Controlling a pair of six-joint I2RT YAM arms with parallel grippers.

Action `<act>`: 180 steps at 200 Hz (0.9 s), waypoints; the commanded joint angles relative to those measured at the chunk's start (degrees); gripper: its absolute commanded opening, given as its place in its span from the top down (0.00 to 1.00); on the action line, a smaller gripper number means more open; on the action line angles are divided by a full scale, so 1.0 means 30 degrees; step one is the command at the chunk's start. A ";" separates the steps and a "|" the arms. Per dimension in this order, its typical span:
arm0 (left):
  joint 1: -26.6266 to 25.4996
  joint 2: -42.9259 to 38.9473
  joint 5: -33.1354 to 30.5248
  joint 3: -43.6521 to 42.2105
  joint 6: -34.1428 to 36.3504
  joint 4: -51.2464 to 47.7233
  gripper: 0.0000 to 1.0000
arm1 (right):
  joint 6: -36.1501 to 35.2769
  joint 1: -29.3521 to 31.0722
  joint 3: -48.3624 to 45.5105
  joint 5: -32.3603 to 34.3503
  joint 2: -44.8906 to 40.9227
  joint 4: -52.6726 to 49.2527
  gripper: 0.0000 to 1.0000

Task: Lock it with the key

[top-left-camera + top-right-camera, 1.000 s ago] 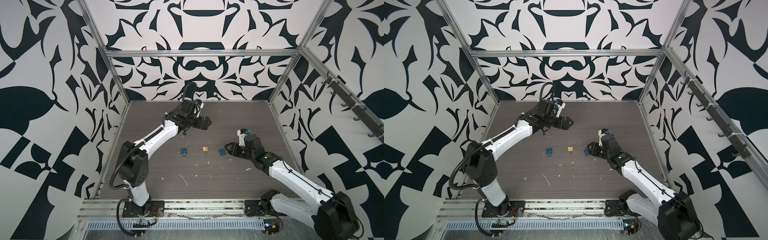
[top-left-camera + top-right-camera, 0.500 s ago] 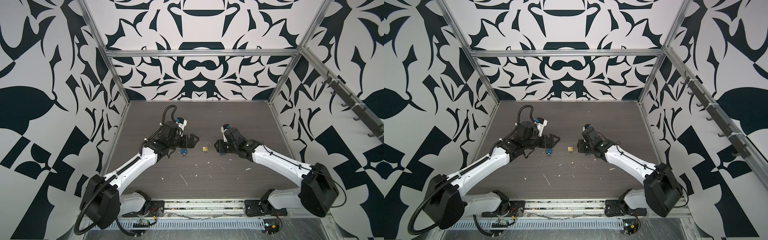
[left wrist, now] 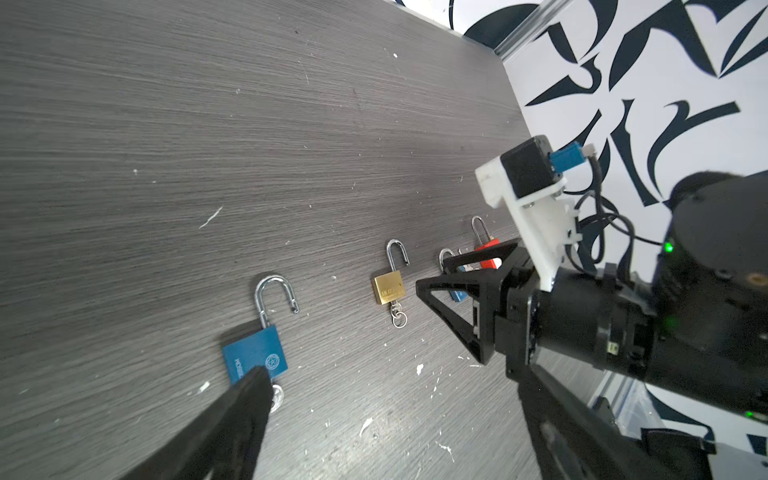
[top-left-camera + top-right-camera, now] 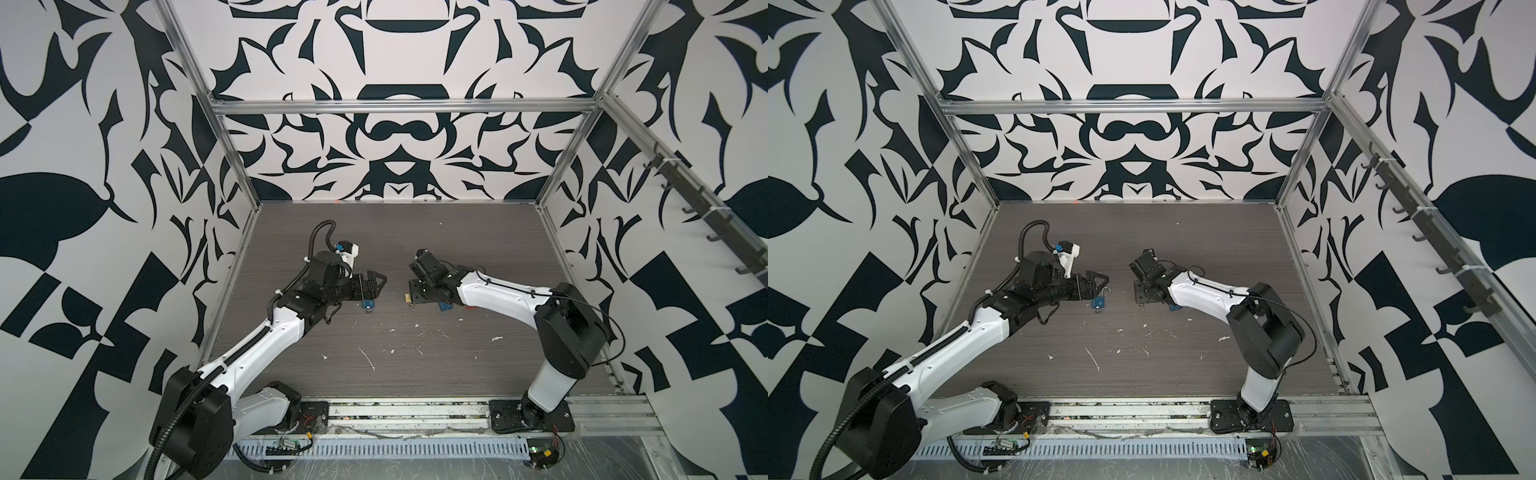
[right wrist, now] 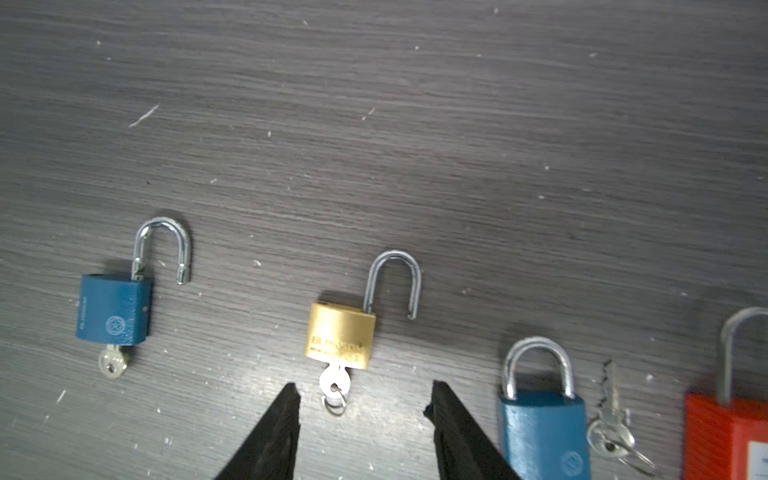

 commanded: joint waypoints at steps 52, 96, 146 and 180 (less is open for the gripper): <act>0.2386 -0.0523 0.2930 -0.1377 -0.0772 0.1345 0.04 | 0.0112 0.0569 0.2290 0.0682 0.2422 -0.1089 0.46; 0.2659 -0.0256 0.3190 -0.1666 -0.0768 0.1601 0.04 | 0.0112 0.0662 0.2619 0.1989 0.3026 -0.1609 0.45; 0.2659 0.0082 0.3354 -0.1542 -0.0764 0.1659 0.04 | 0.0112 0.0687 0.2647 0.1407 0.3512 -0.1287 0.46; 0.2659 0.0283 0.3461 -0.1449 -0.0767 0.1674 0.04 | 0.0054 0.0688 0.2621 0.1272 0.3564 -0.1366 0.47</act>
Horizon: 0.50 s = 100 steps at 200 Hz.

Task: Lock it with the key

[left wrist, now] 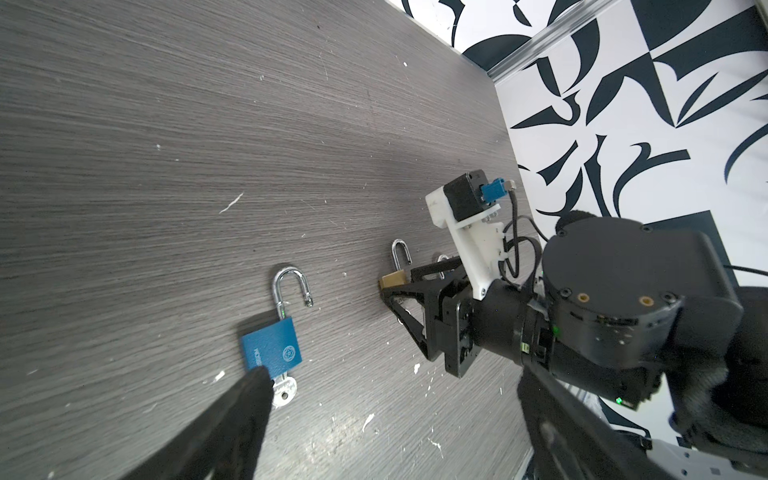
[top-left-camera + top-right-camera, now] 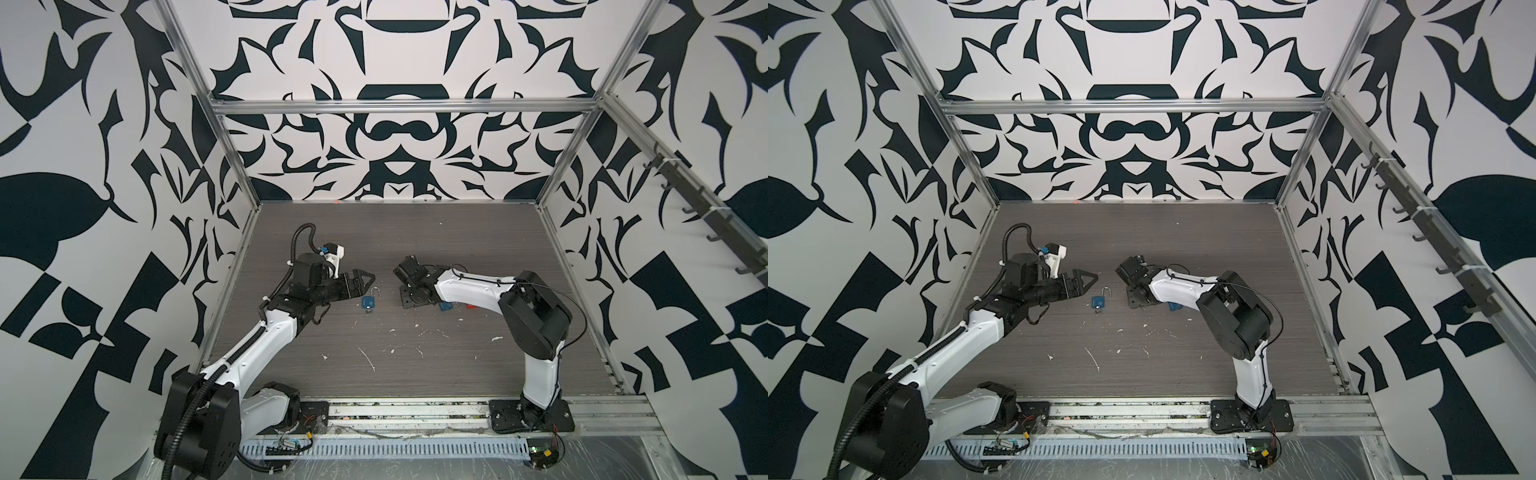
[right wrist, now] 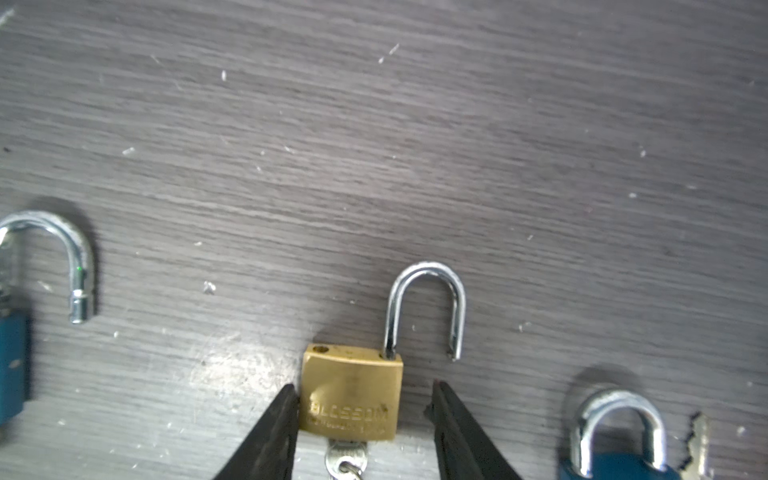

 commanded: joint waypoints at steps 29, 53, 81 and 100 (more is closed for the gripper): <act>0.0087 0.0435 0.0428 -0.0177 -0.0026 0.0486 0.04 | 0.0032 0.0095 0.0387 0.0102 0.0073 -0.0149 0.47; 0.0087 0.0599 0.0541 -0.0219 -0.0051 0.0584 0.04 | -0.0018 0.0113 0.0445 0.0101 0.0214 -0.0134 0.47; 0.0087 0.0627 0.0574 -0.0244 -0.0050 0.0590 0.04 | -0.0111 0.0098 0.0562 0.0113 0.0346 -0.0130 0.47; 0.0087 0.0590 0.0574 -0.0251 -0.0023 0.0562 0.04 | -0.0164 0.0110 0.0592 0.0090 0.0447 -0.0101 0.47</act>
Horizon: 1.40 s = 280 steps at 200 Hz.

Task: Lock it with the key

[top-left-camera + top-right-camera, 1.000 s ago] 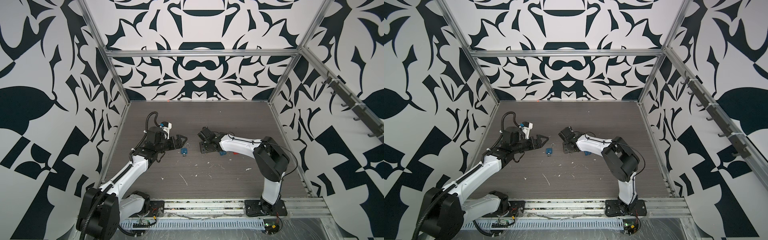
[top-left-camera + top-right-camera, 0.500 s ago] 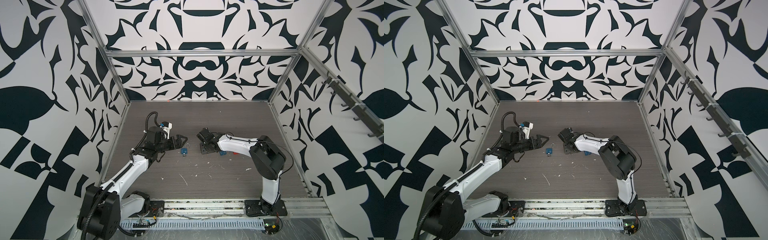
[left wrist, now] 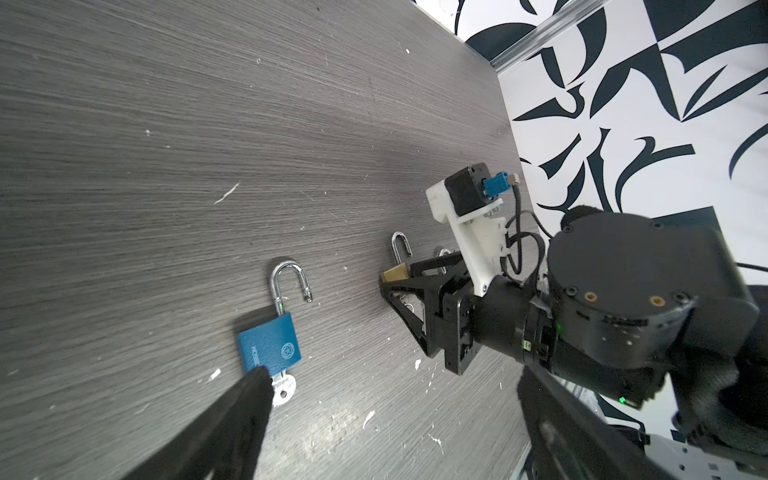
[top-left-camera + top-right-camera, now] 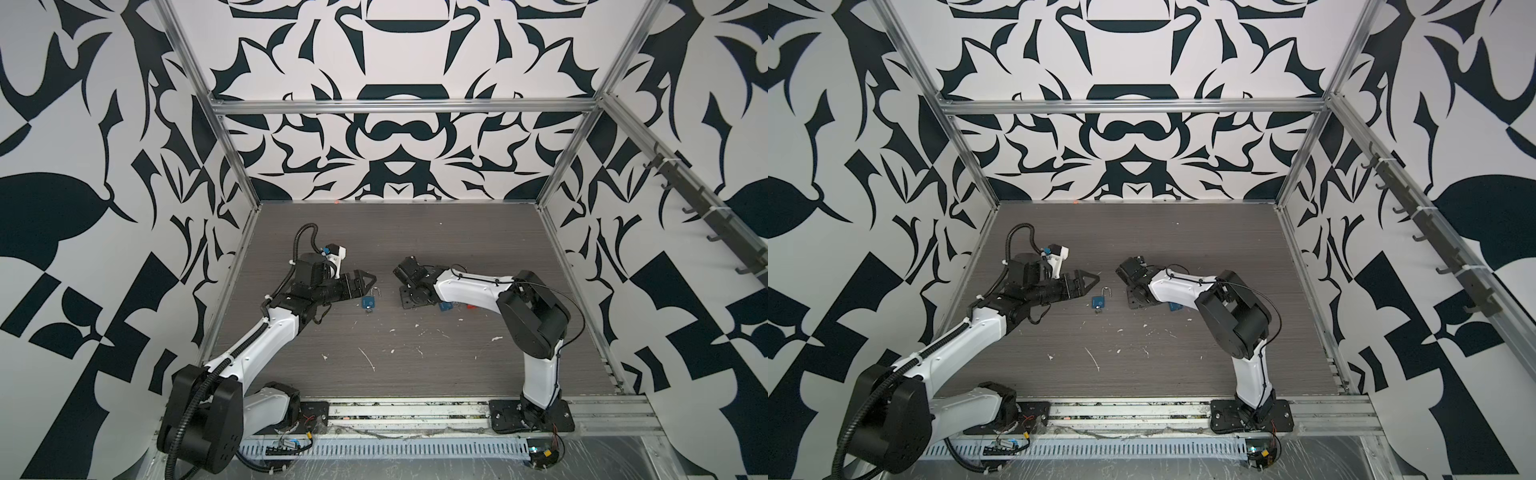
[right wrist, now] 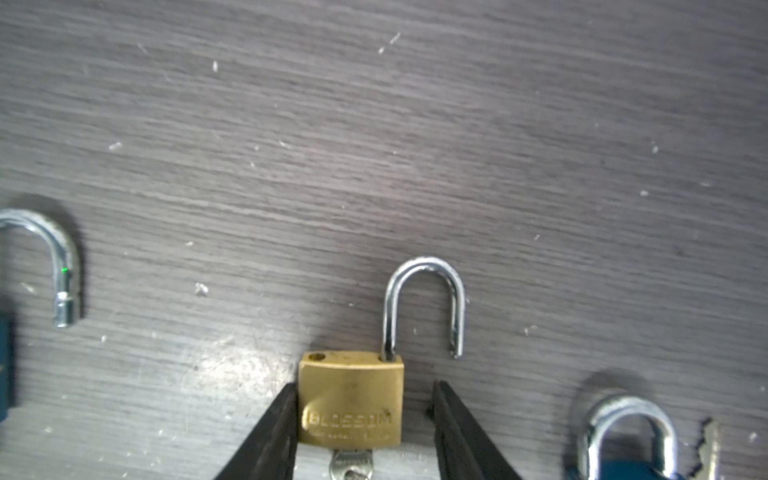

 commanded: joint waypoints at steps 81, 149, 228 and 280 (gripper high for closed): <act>0.0087 0.0303 0.0457 -0.0149 0.0036 0.0313 0.04 | -0.0299 0.0167 0.0504 -0.0611 0.0511 -0.0061 0.52; 0.0087 0.0559 0.0645 -0.0172 0.0016 0.0370 0.05 | -0.0946 0.0171 -0.0176 -0.0870 -0.0032 -0.0059 0.61; 0.0087 0.1556 0.0609 -0.0089 -0.0363 0.0346 0.08 | -0.4363 0.0149 -0.1489 -0.1709 -0.2122 0.0906 0.71; 0.0087 0.4331 0.1393 0.0503 -0.1217 0.0780 0.10 | -0.7178 0.0171 -0.3076 -0.3604 -0.4813 0.3026 0.71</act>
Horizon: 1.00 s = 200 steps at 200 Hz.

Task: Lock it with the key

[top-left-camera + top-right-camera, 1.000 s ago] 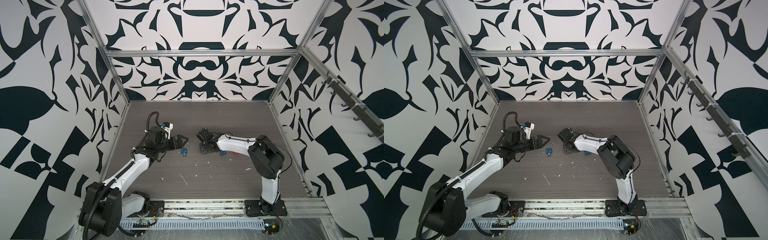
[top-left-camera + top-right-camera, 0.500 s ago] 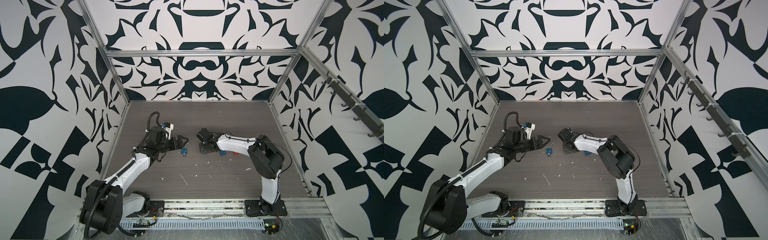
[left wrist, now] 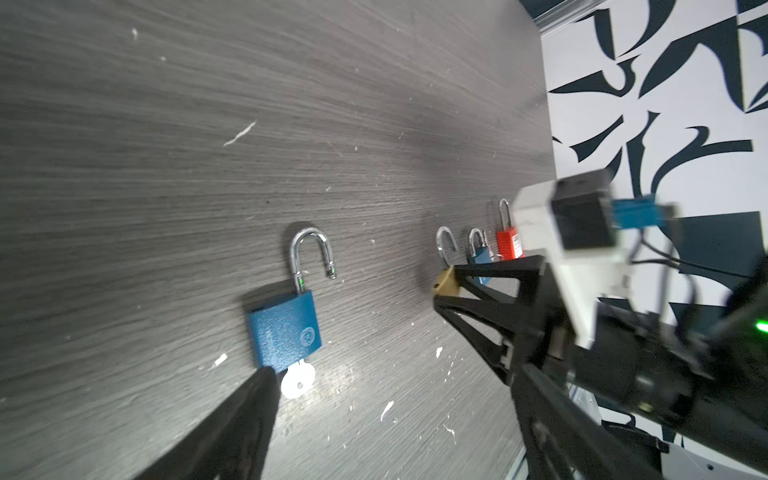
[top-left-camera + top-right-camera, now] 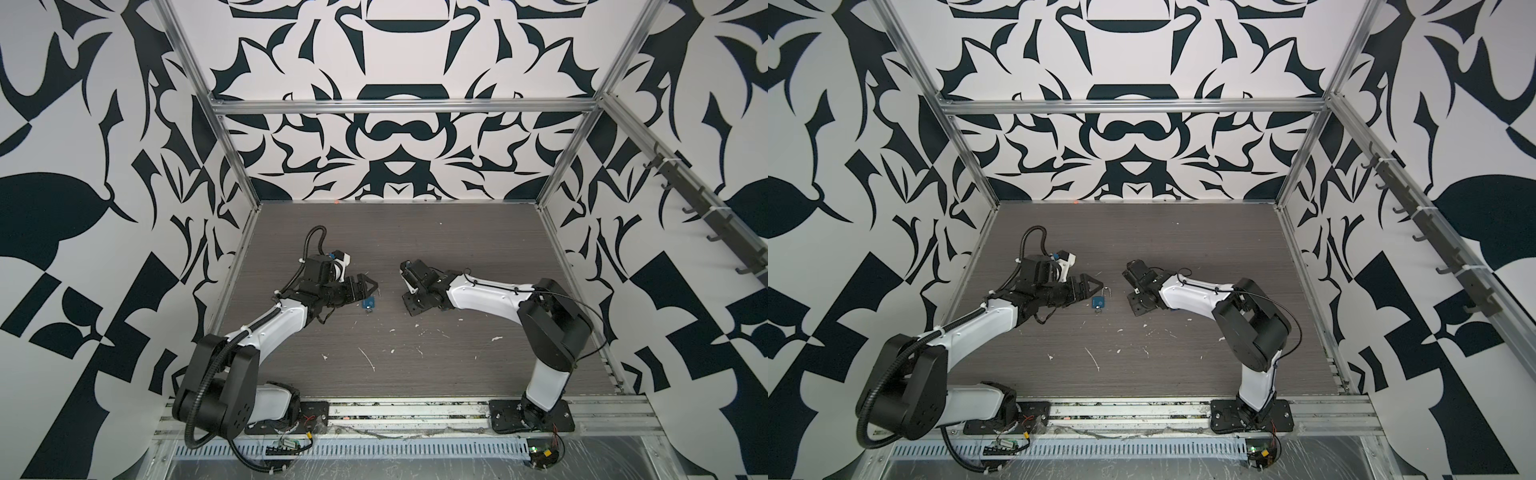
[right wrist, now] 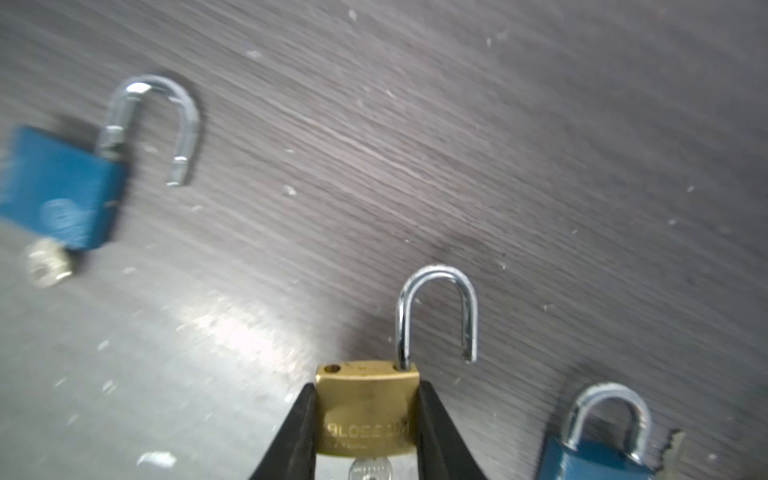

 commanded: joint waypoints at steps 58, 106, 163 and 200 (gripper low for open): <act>0.0060 0.3134 0.3300 0.1117 -0.2510 0.3741 0.14 | -0.2714 0.0149 -0.0749 -0.2957 -0.2683 0.2459 0.73; -0.0320 0.4460 0.4596 0.1491 -0.3576 0.5420 0.23 | -0.2824 0.0346 -0.0083 -0.3209 -0.2732 0.1940 0.74; -0.1618 0.6279 0.5674 0.2350 -0.4518 0.6804 0.32 | -0.2873 0.0830 0.0522 -0.3049 -0.2333 0.1592 0.74; -0.1991 0.7102 0.6160 0.2976 -0.4668 0.6827 0.43 | -0.2926 0.1023 0.0978 -0.2896 -0.2058 0.1263 0.74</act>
